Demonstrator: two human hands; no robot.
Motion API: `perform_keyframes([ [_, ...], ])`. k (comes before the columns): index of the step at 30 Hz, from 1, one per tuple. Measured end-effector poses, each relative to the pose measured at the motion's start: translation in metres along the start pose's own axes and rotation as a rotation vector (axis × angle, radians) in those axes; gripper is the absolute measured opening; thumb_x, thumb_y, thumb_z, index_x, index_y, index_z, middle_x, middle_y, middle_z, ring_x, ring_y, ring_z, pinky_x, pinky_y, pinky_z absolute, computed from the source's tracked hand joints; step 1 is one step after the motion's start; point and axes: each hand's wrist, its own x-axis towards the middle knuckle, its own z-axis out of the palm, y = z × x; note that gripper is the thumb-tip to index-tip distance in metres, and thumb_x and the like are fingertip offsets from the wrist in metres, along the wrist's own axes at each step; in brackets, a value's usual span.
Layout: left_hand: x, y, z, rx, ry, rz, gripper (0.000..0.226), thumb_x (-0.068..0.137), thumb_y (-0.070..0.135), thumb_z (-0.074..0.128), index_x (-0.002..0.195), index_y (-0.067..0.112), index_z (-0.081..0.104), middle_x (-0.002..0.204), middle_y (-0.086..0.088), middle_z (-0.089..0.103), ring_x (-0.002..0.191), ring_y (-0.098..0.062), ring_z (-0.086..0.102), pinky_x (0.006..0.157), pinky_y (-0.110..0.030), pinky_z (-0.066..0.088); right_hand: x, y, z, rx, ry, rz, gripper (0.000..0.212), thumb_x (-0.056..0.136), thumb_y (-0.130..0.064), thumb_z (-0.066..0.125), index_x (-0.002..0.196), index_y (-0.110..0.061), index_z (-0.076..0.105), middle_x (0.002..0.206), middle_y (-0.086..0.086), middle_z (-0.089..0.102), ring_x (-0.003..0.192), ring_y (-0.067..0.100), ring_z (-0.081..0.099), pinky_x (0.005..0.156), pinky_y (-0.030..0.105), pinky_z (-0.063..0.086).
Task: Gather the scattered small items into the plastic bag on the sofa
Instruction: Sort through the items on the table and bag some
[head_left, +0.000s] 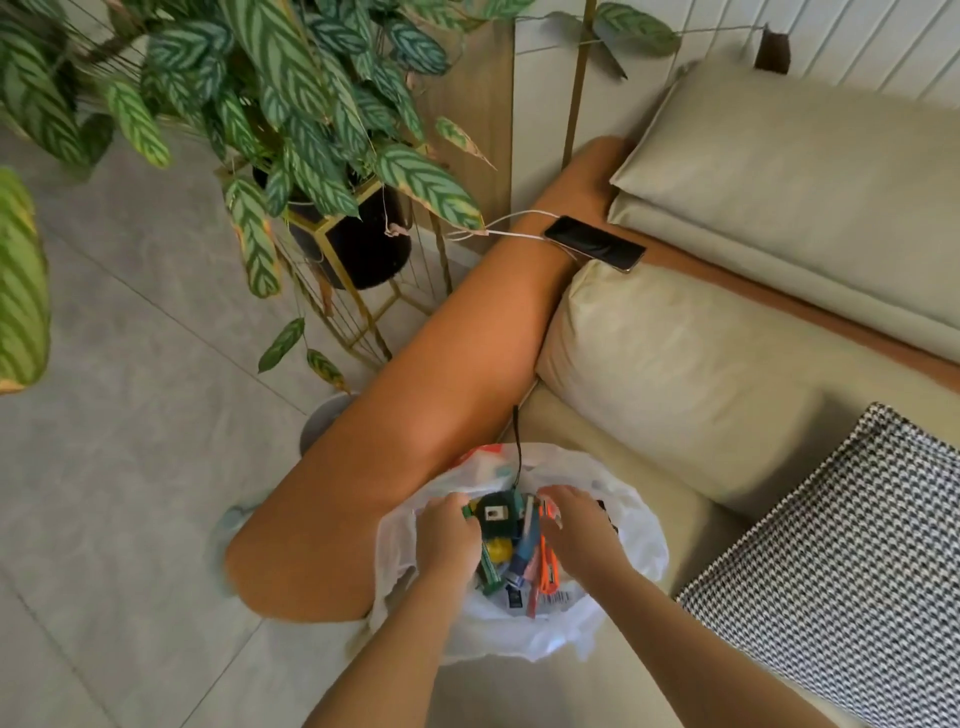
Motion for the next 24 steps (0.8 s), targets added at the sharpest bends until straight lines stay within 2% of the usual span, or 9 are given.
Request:
perform_keyframes([
  [3, 0.020, -0.001, 0.005, 0.248, 0.168, 0.213, 0.031, 0.092, 0.028, 0.055, 0.123, 0.029, 0.057, 0.124, 0.009, 0.056, 0.116, -0.015, 0.047, 0.095, -0.029, 0.041, 0.024, 0.004, -0.003, -0.370, 0.108, -0.203, 0.039, 0.095, -0.024, 0.045, 0.134, -0.028, 0.047, 0.145, -0.009, 0.042, 0.144, 0.014, 0.019, 0.113, 0.036, 0.022],
  [6, 0.047, -0.001, 0.018, 0.368, 0.150, 0.287, 0.032, 0.090, 0.029, 0.057, 0.122, 0.031, 0.055, 0.122, 0.009, 0.055, 0.116, -0.017, 0.043, 0.096, -0.032, 0.038, 0.047, 0.014, -0.001, -0.554, 0.106, -0.196, 0.048, 0.095, -0.031, 0.047, 0.141, -0.029, 0.035, 0.153, -0.004, 0.028, 0.146, 0.021, 0.011, 0.117, 0.044, 0.009],
  [8, 0.061, -0.003, 0.026, 0.402, 0.122, 0.281, 0.034, 0.088, 0.028, 0.060, 0.122, 0.029, 0.055, 0.120, 0.006, 0.056, 0.116, -0.019, 0.044, 0.098, -0.035, 0.038, 0.057, 0.020, 0.001, -0.521, 0.089, -0.107, 0.049, 0.095, -0.027, 0.048, 0.141, -0.029, 0.034, 0.149, -0.003, 0.036, 0.140, 0.021, 0.026, 0.115, 0.042, 0.018],
  [11, 0.071, -0.003, 0.025, 0.387, 0.173, 0.274, 0.020, 0.091, 0.030, 0.057, 0.109, 0.025, 0.064, 0.106, 0.005, 0.063, 0.102, -0.016, 0.053, 0.087, -0.031, 0.042, 0.061, 0.024, 0.001, -0.440, 0.086, -0.047, 0.041, 0.094, -0.016, 0.045, 0.133, -0.028, 0.048, 0.127, -0.004, 0.056, 0.119, 0.018, 0.049, 0.096, 0.032, 0.041],
  [13, 0.074, 0.002, 0.019, 0.318, 0.187, 0.304, 0.020, 0.094, 0.029, 0.052, 0.105, 0.024, 0.068, 0.100, 0.005, 0.066, 0.092, -0.014, 0.059, 0.073, -0.025, 0.041, 0.060, 0.022, -0.003, -0.345, 0.107, -0.023, 0.037, 0.094, -0.015, 0.042, 0.126, -0.027, 0.055, 0.120, -0.002, 0.059, 0.113, 0.018, 0.052, 0.088, 0.030, 0.044],
  [16, 0.078, 0.021, -0.002, 0.118, 0.182, 0.271, 0.023, 0.096, 0.025, 0.048, 0.106, 0.025, 0.068, 0.105, 0.005, 0.067, 0.094, -0.015, 0.061, 0.063, -0.022, 0.036, 0.063, 0.013, -0.018, -0.115, 0.189, 0.058, 0.033, 0.094, -0.016, 0.044, 0.122, -0.022, 0.061, 0.116, 0.005, 0.059, 0.108, 0.024, 0.054, 0.085, 0.031, 0.046],
  [19, 0.089, 0.043, -0.030, -0.027, 0.229, 0.194, 0.026, 0.097, 0.026, 0.045, 0.112, 0.024, 0.067, 0.111, 0.004, 0.067, 0.098, -0.017, 0.061, 0.064, -0.024, 0.038, 0.068, 0.001, -0.041, 0.024, 0.295, 0.050, 0.028, 0.094, -0.015, 0.046, 0.116, -0.017, 0.064, 0.113, 0.008, 0.061, 0.104, 0.027, 0.057, 0.087, 0.035, 0.048],
  [24, 0.088, 0.059, -0.057, 0.064, 0.197, 0.219, 0.031, 0.098, 0.022, 0.039, 0.115, 0.023, 0.066, 0.114, 0.000, 0.067, 0.102, -0.020, 0.060, 0.068, -0.026, 0.039, 0.066, -0.014, -0.070, 0.055, 0.370, 0.053, 0.026, 0.093, -0.015, 0.047, 0.111, -0.021, 0.066, 0.111, 0.003, 0.063, 0.100, 0.024, 0.058, 0.081, 0.034, 0.049],
])
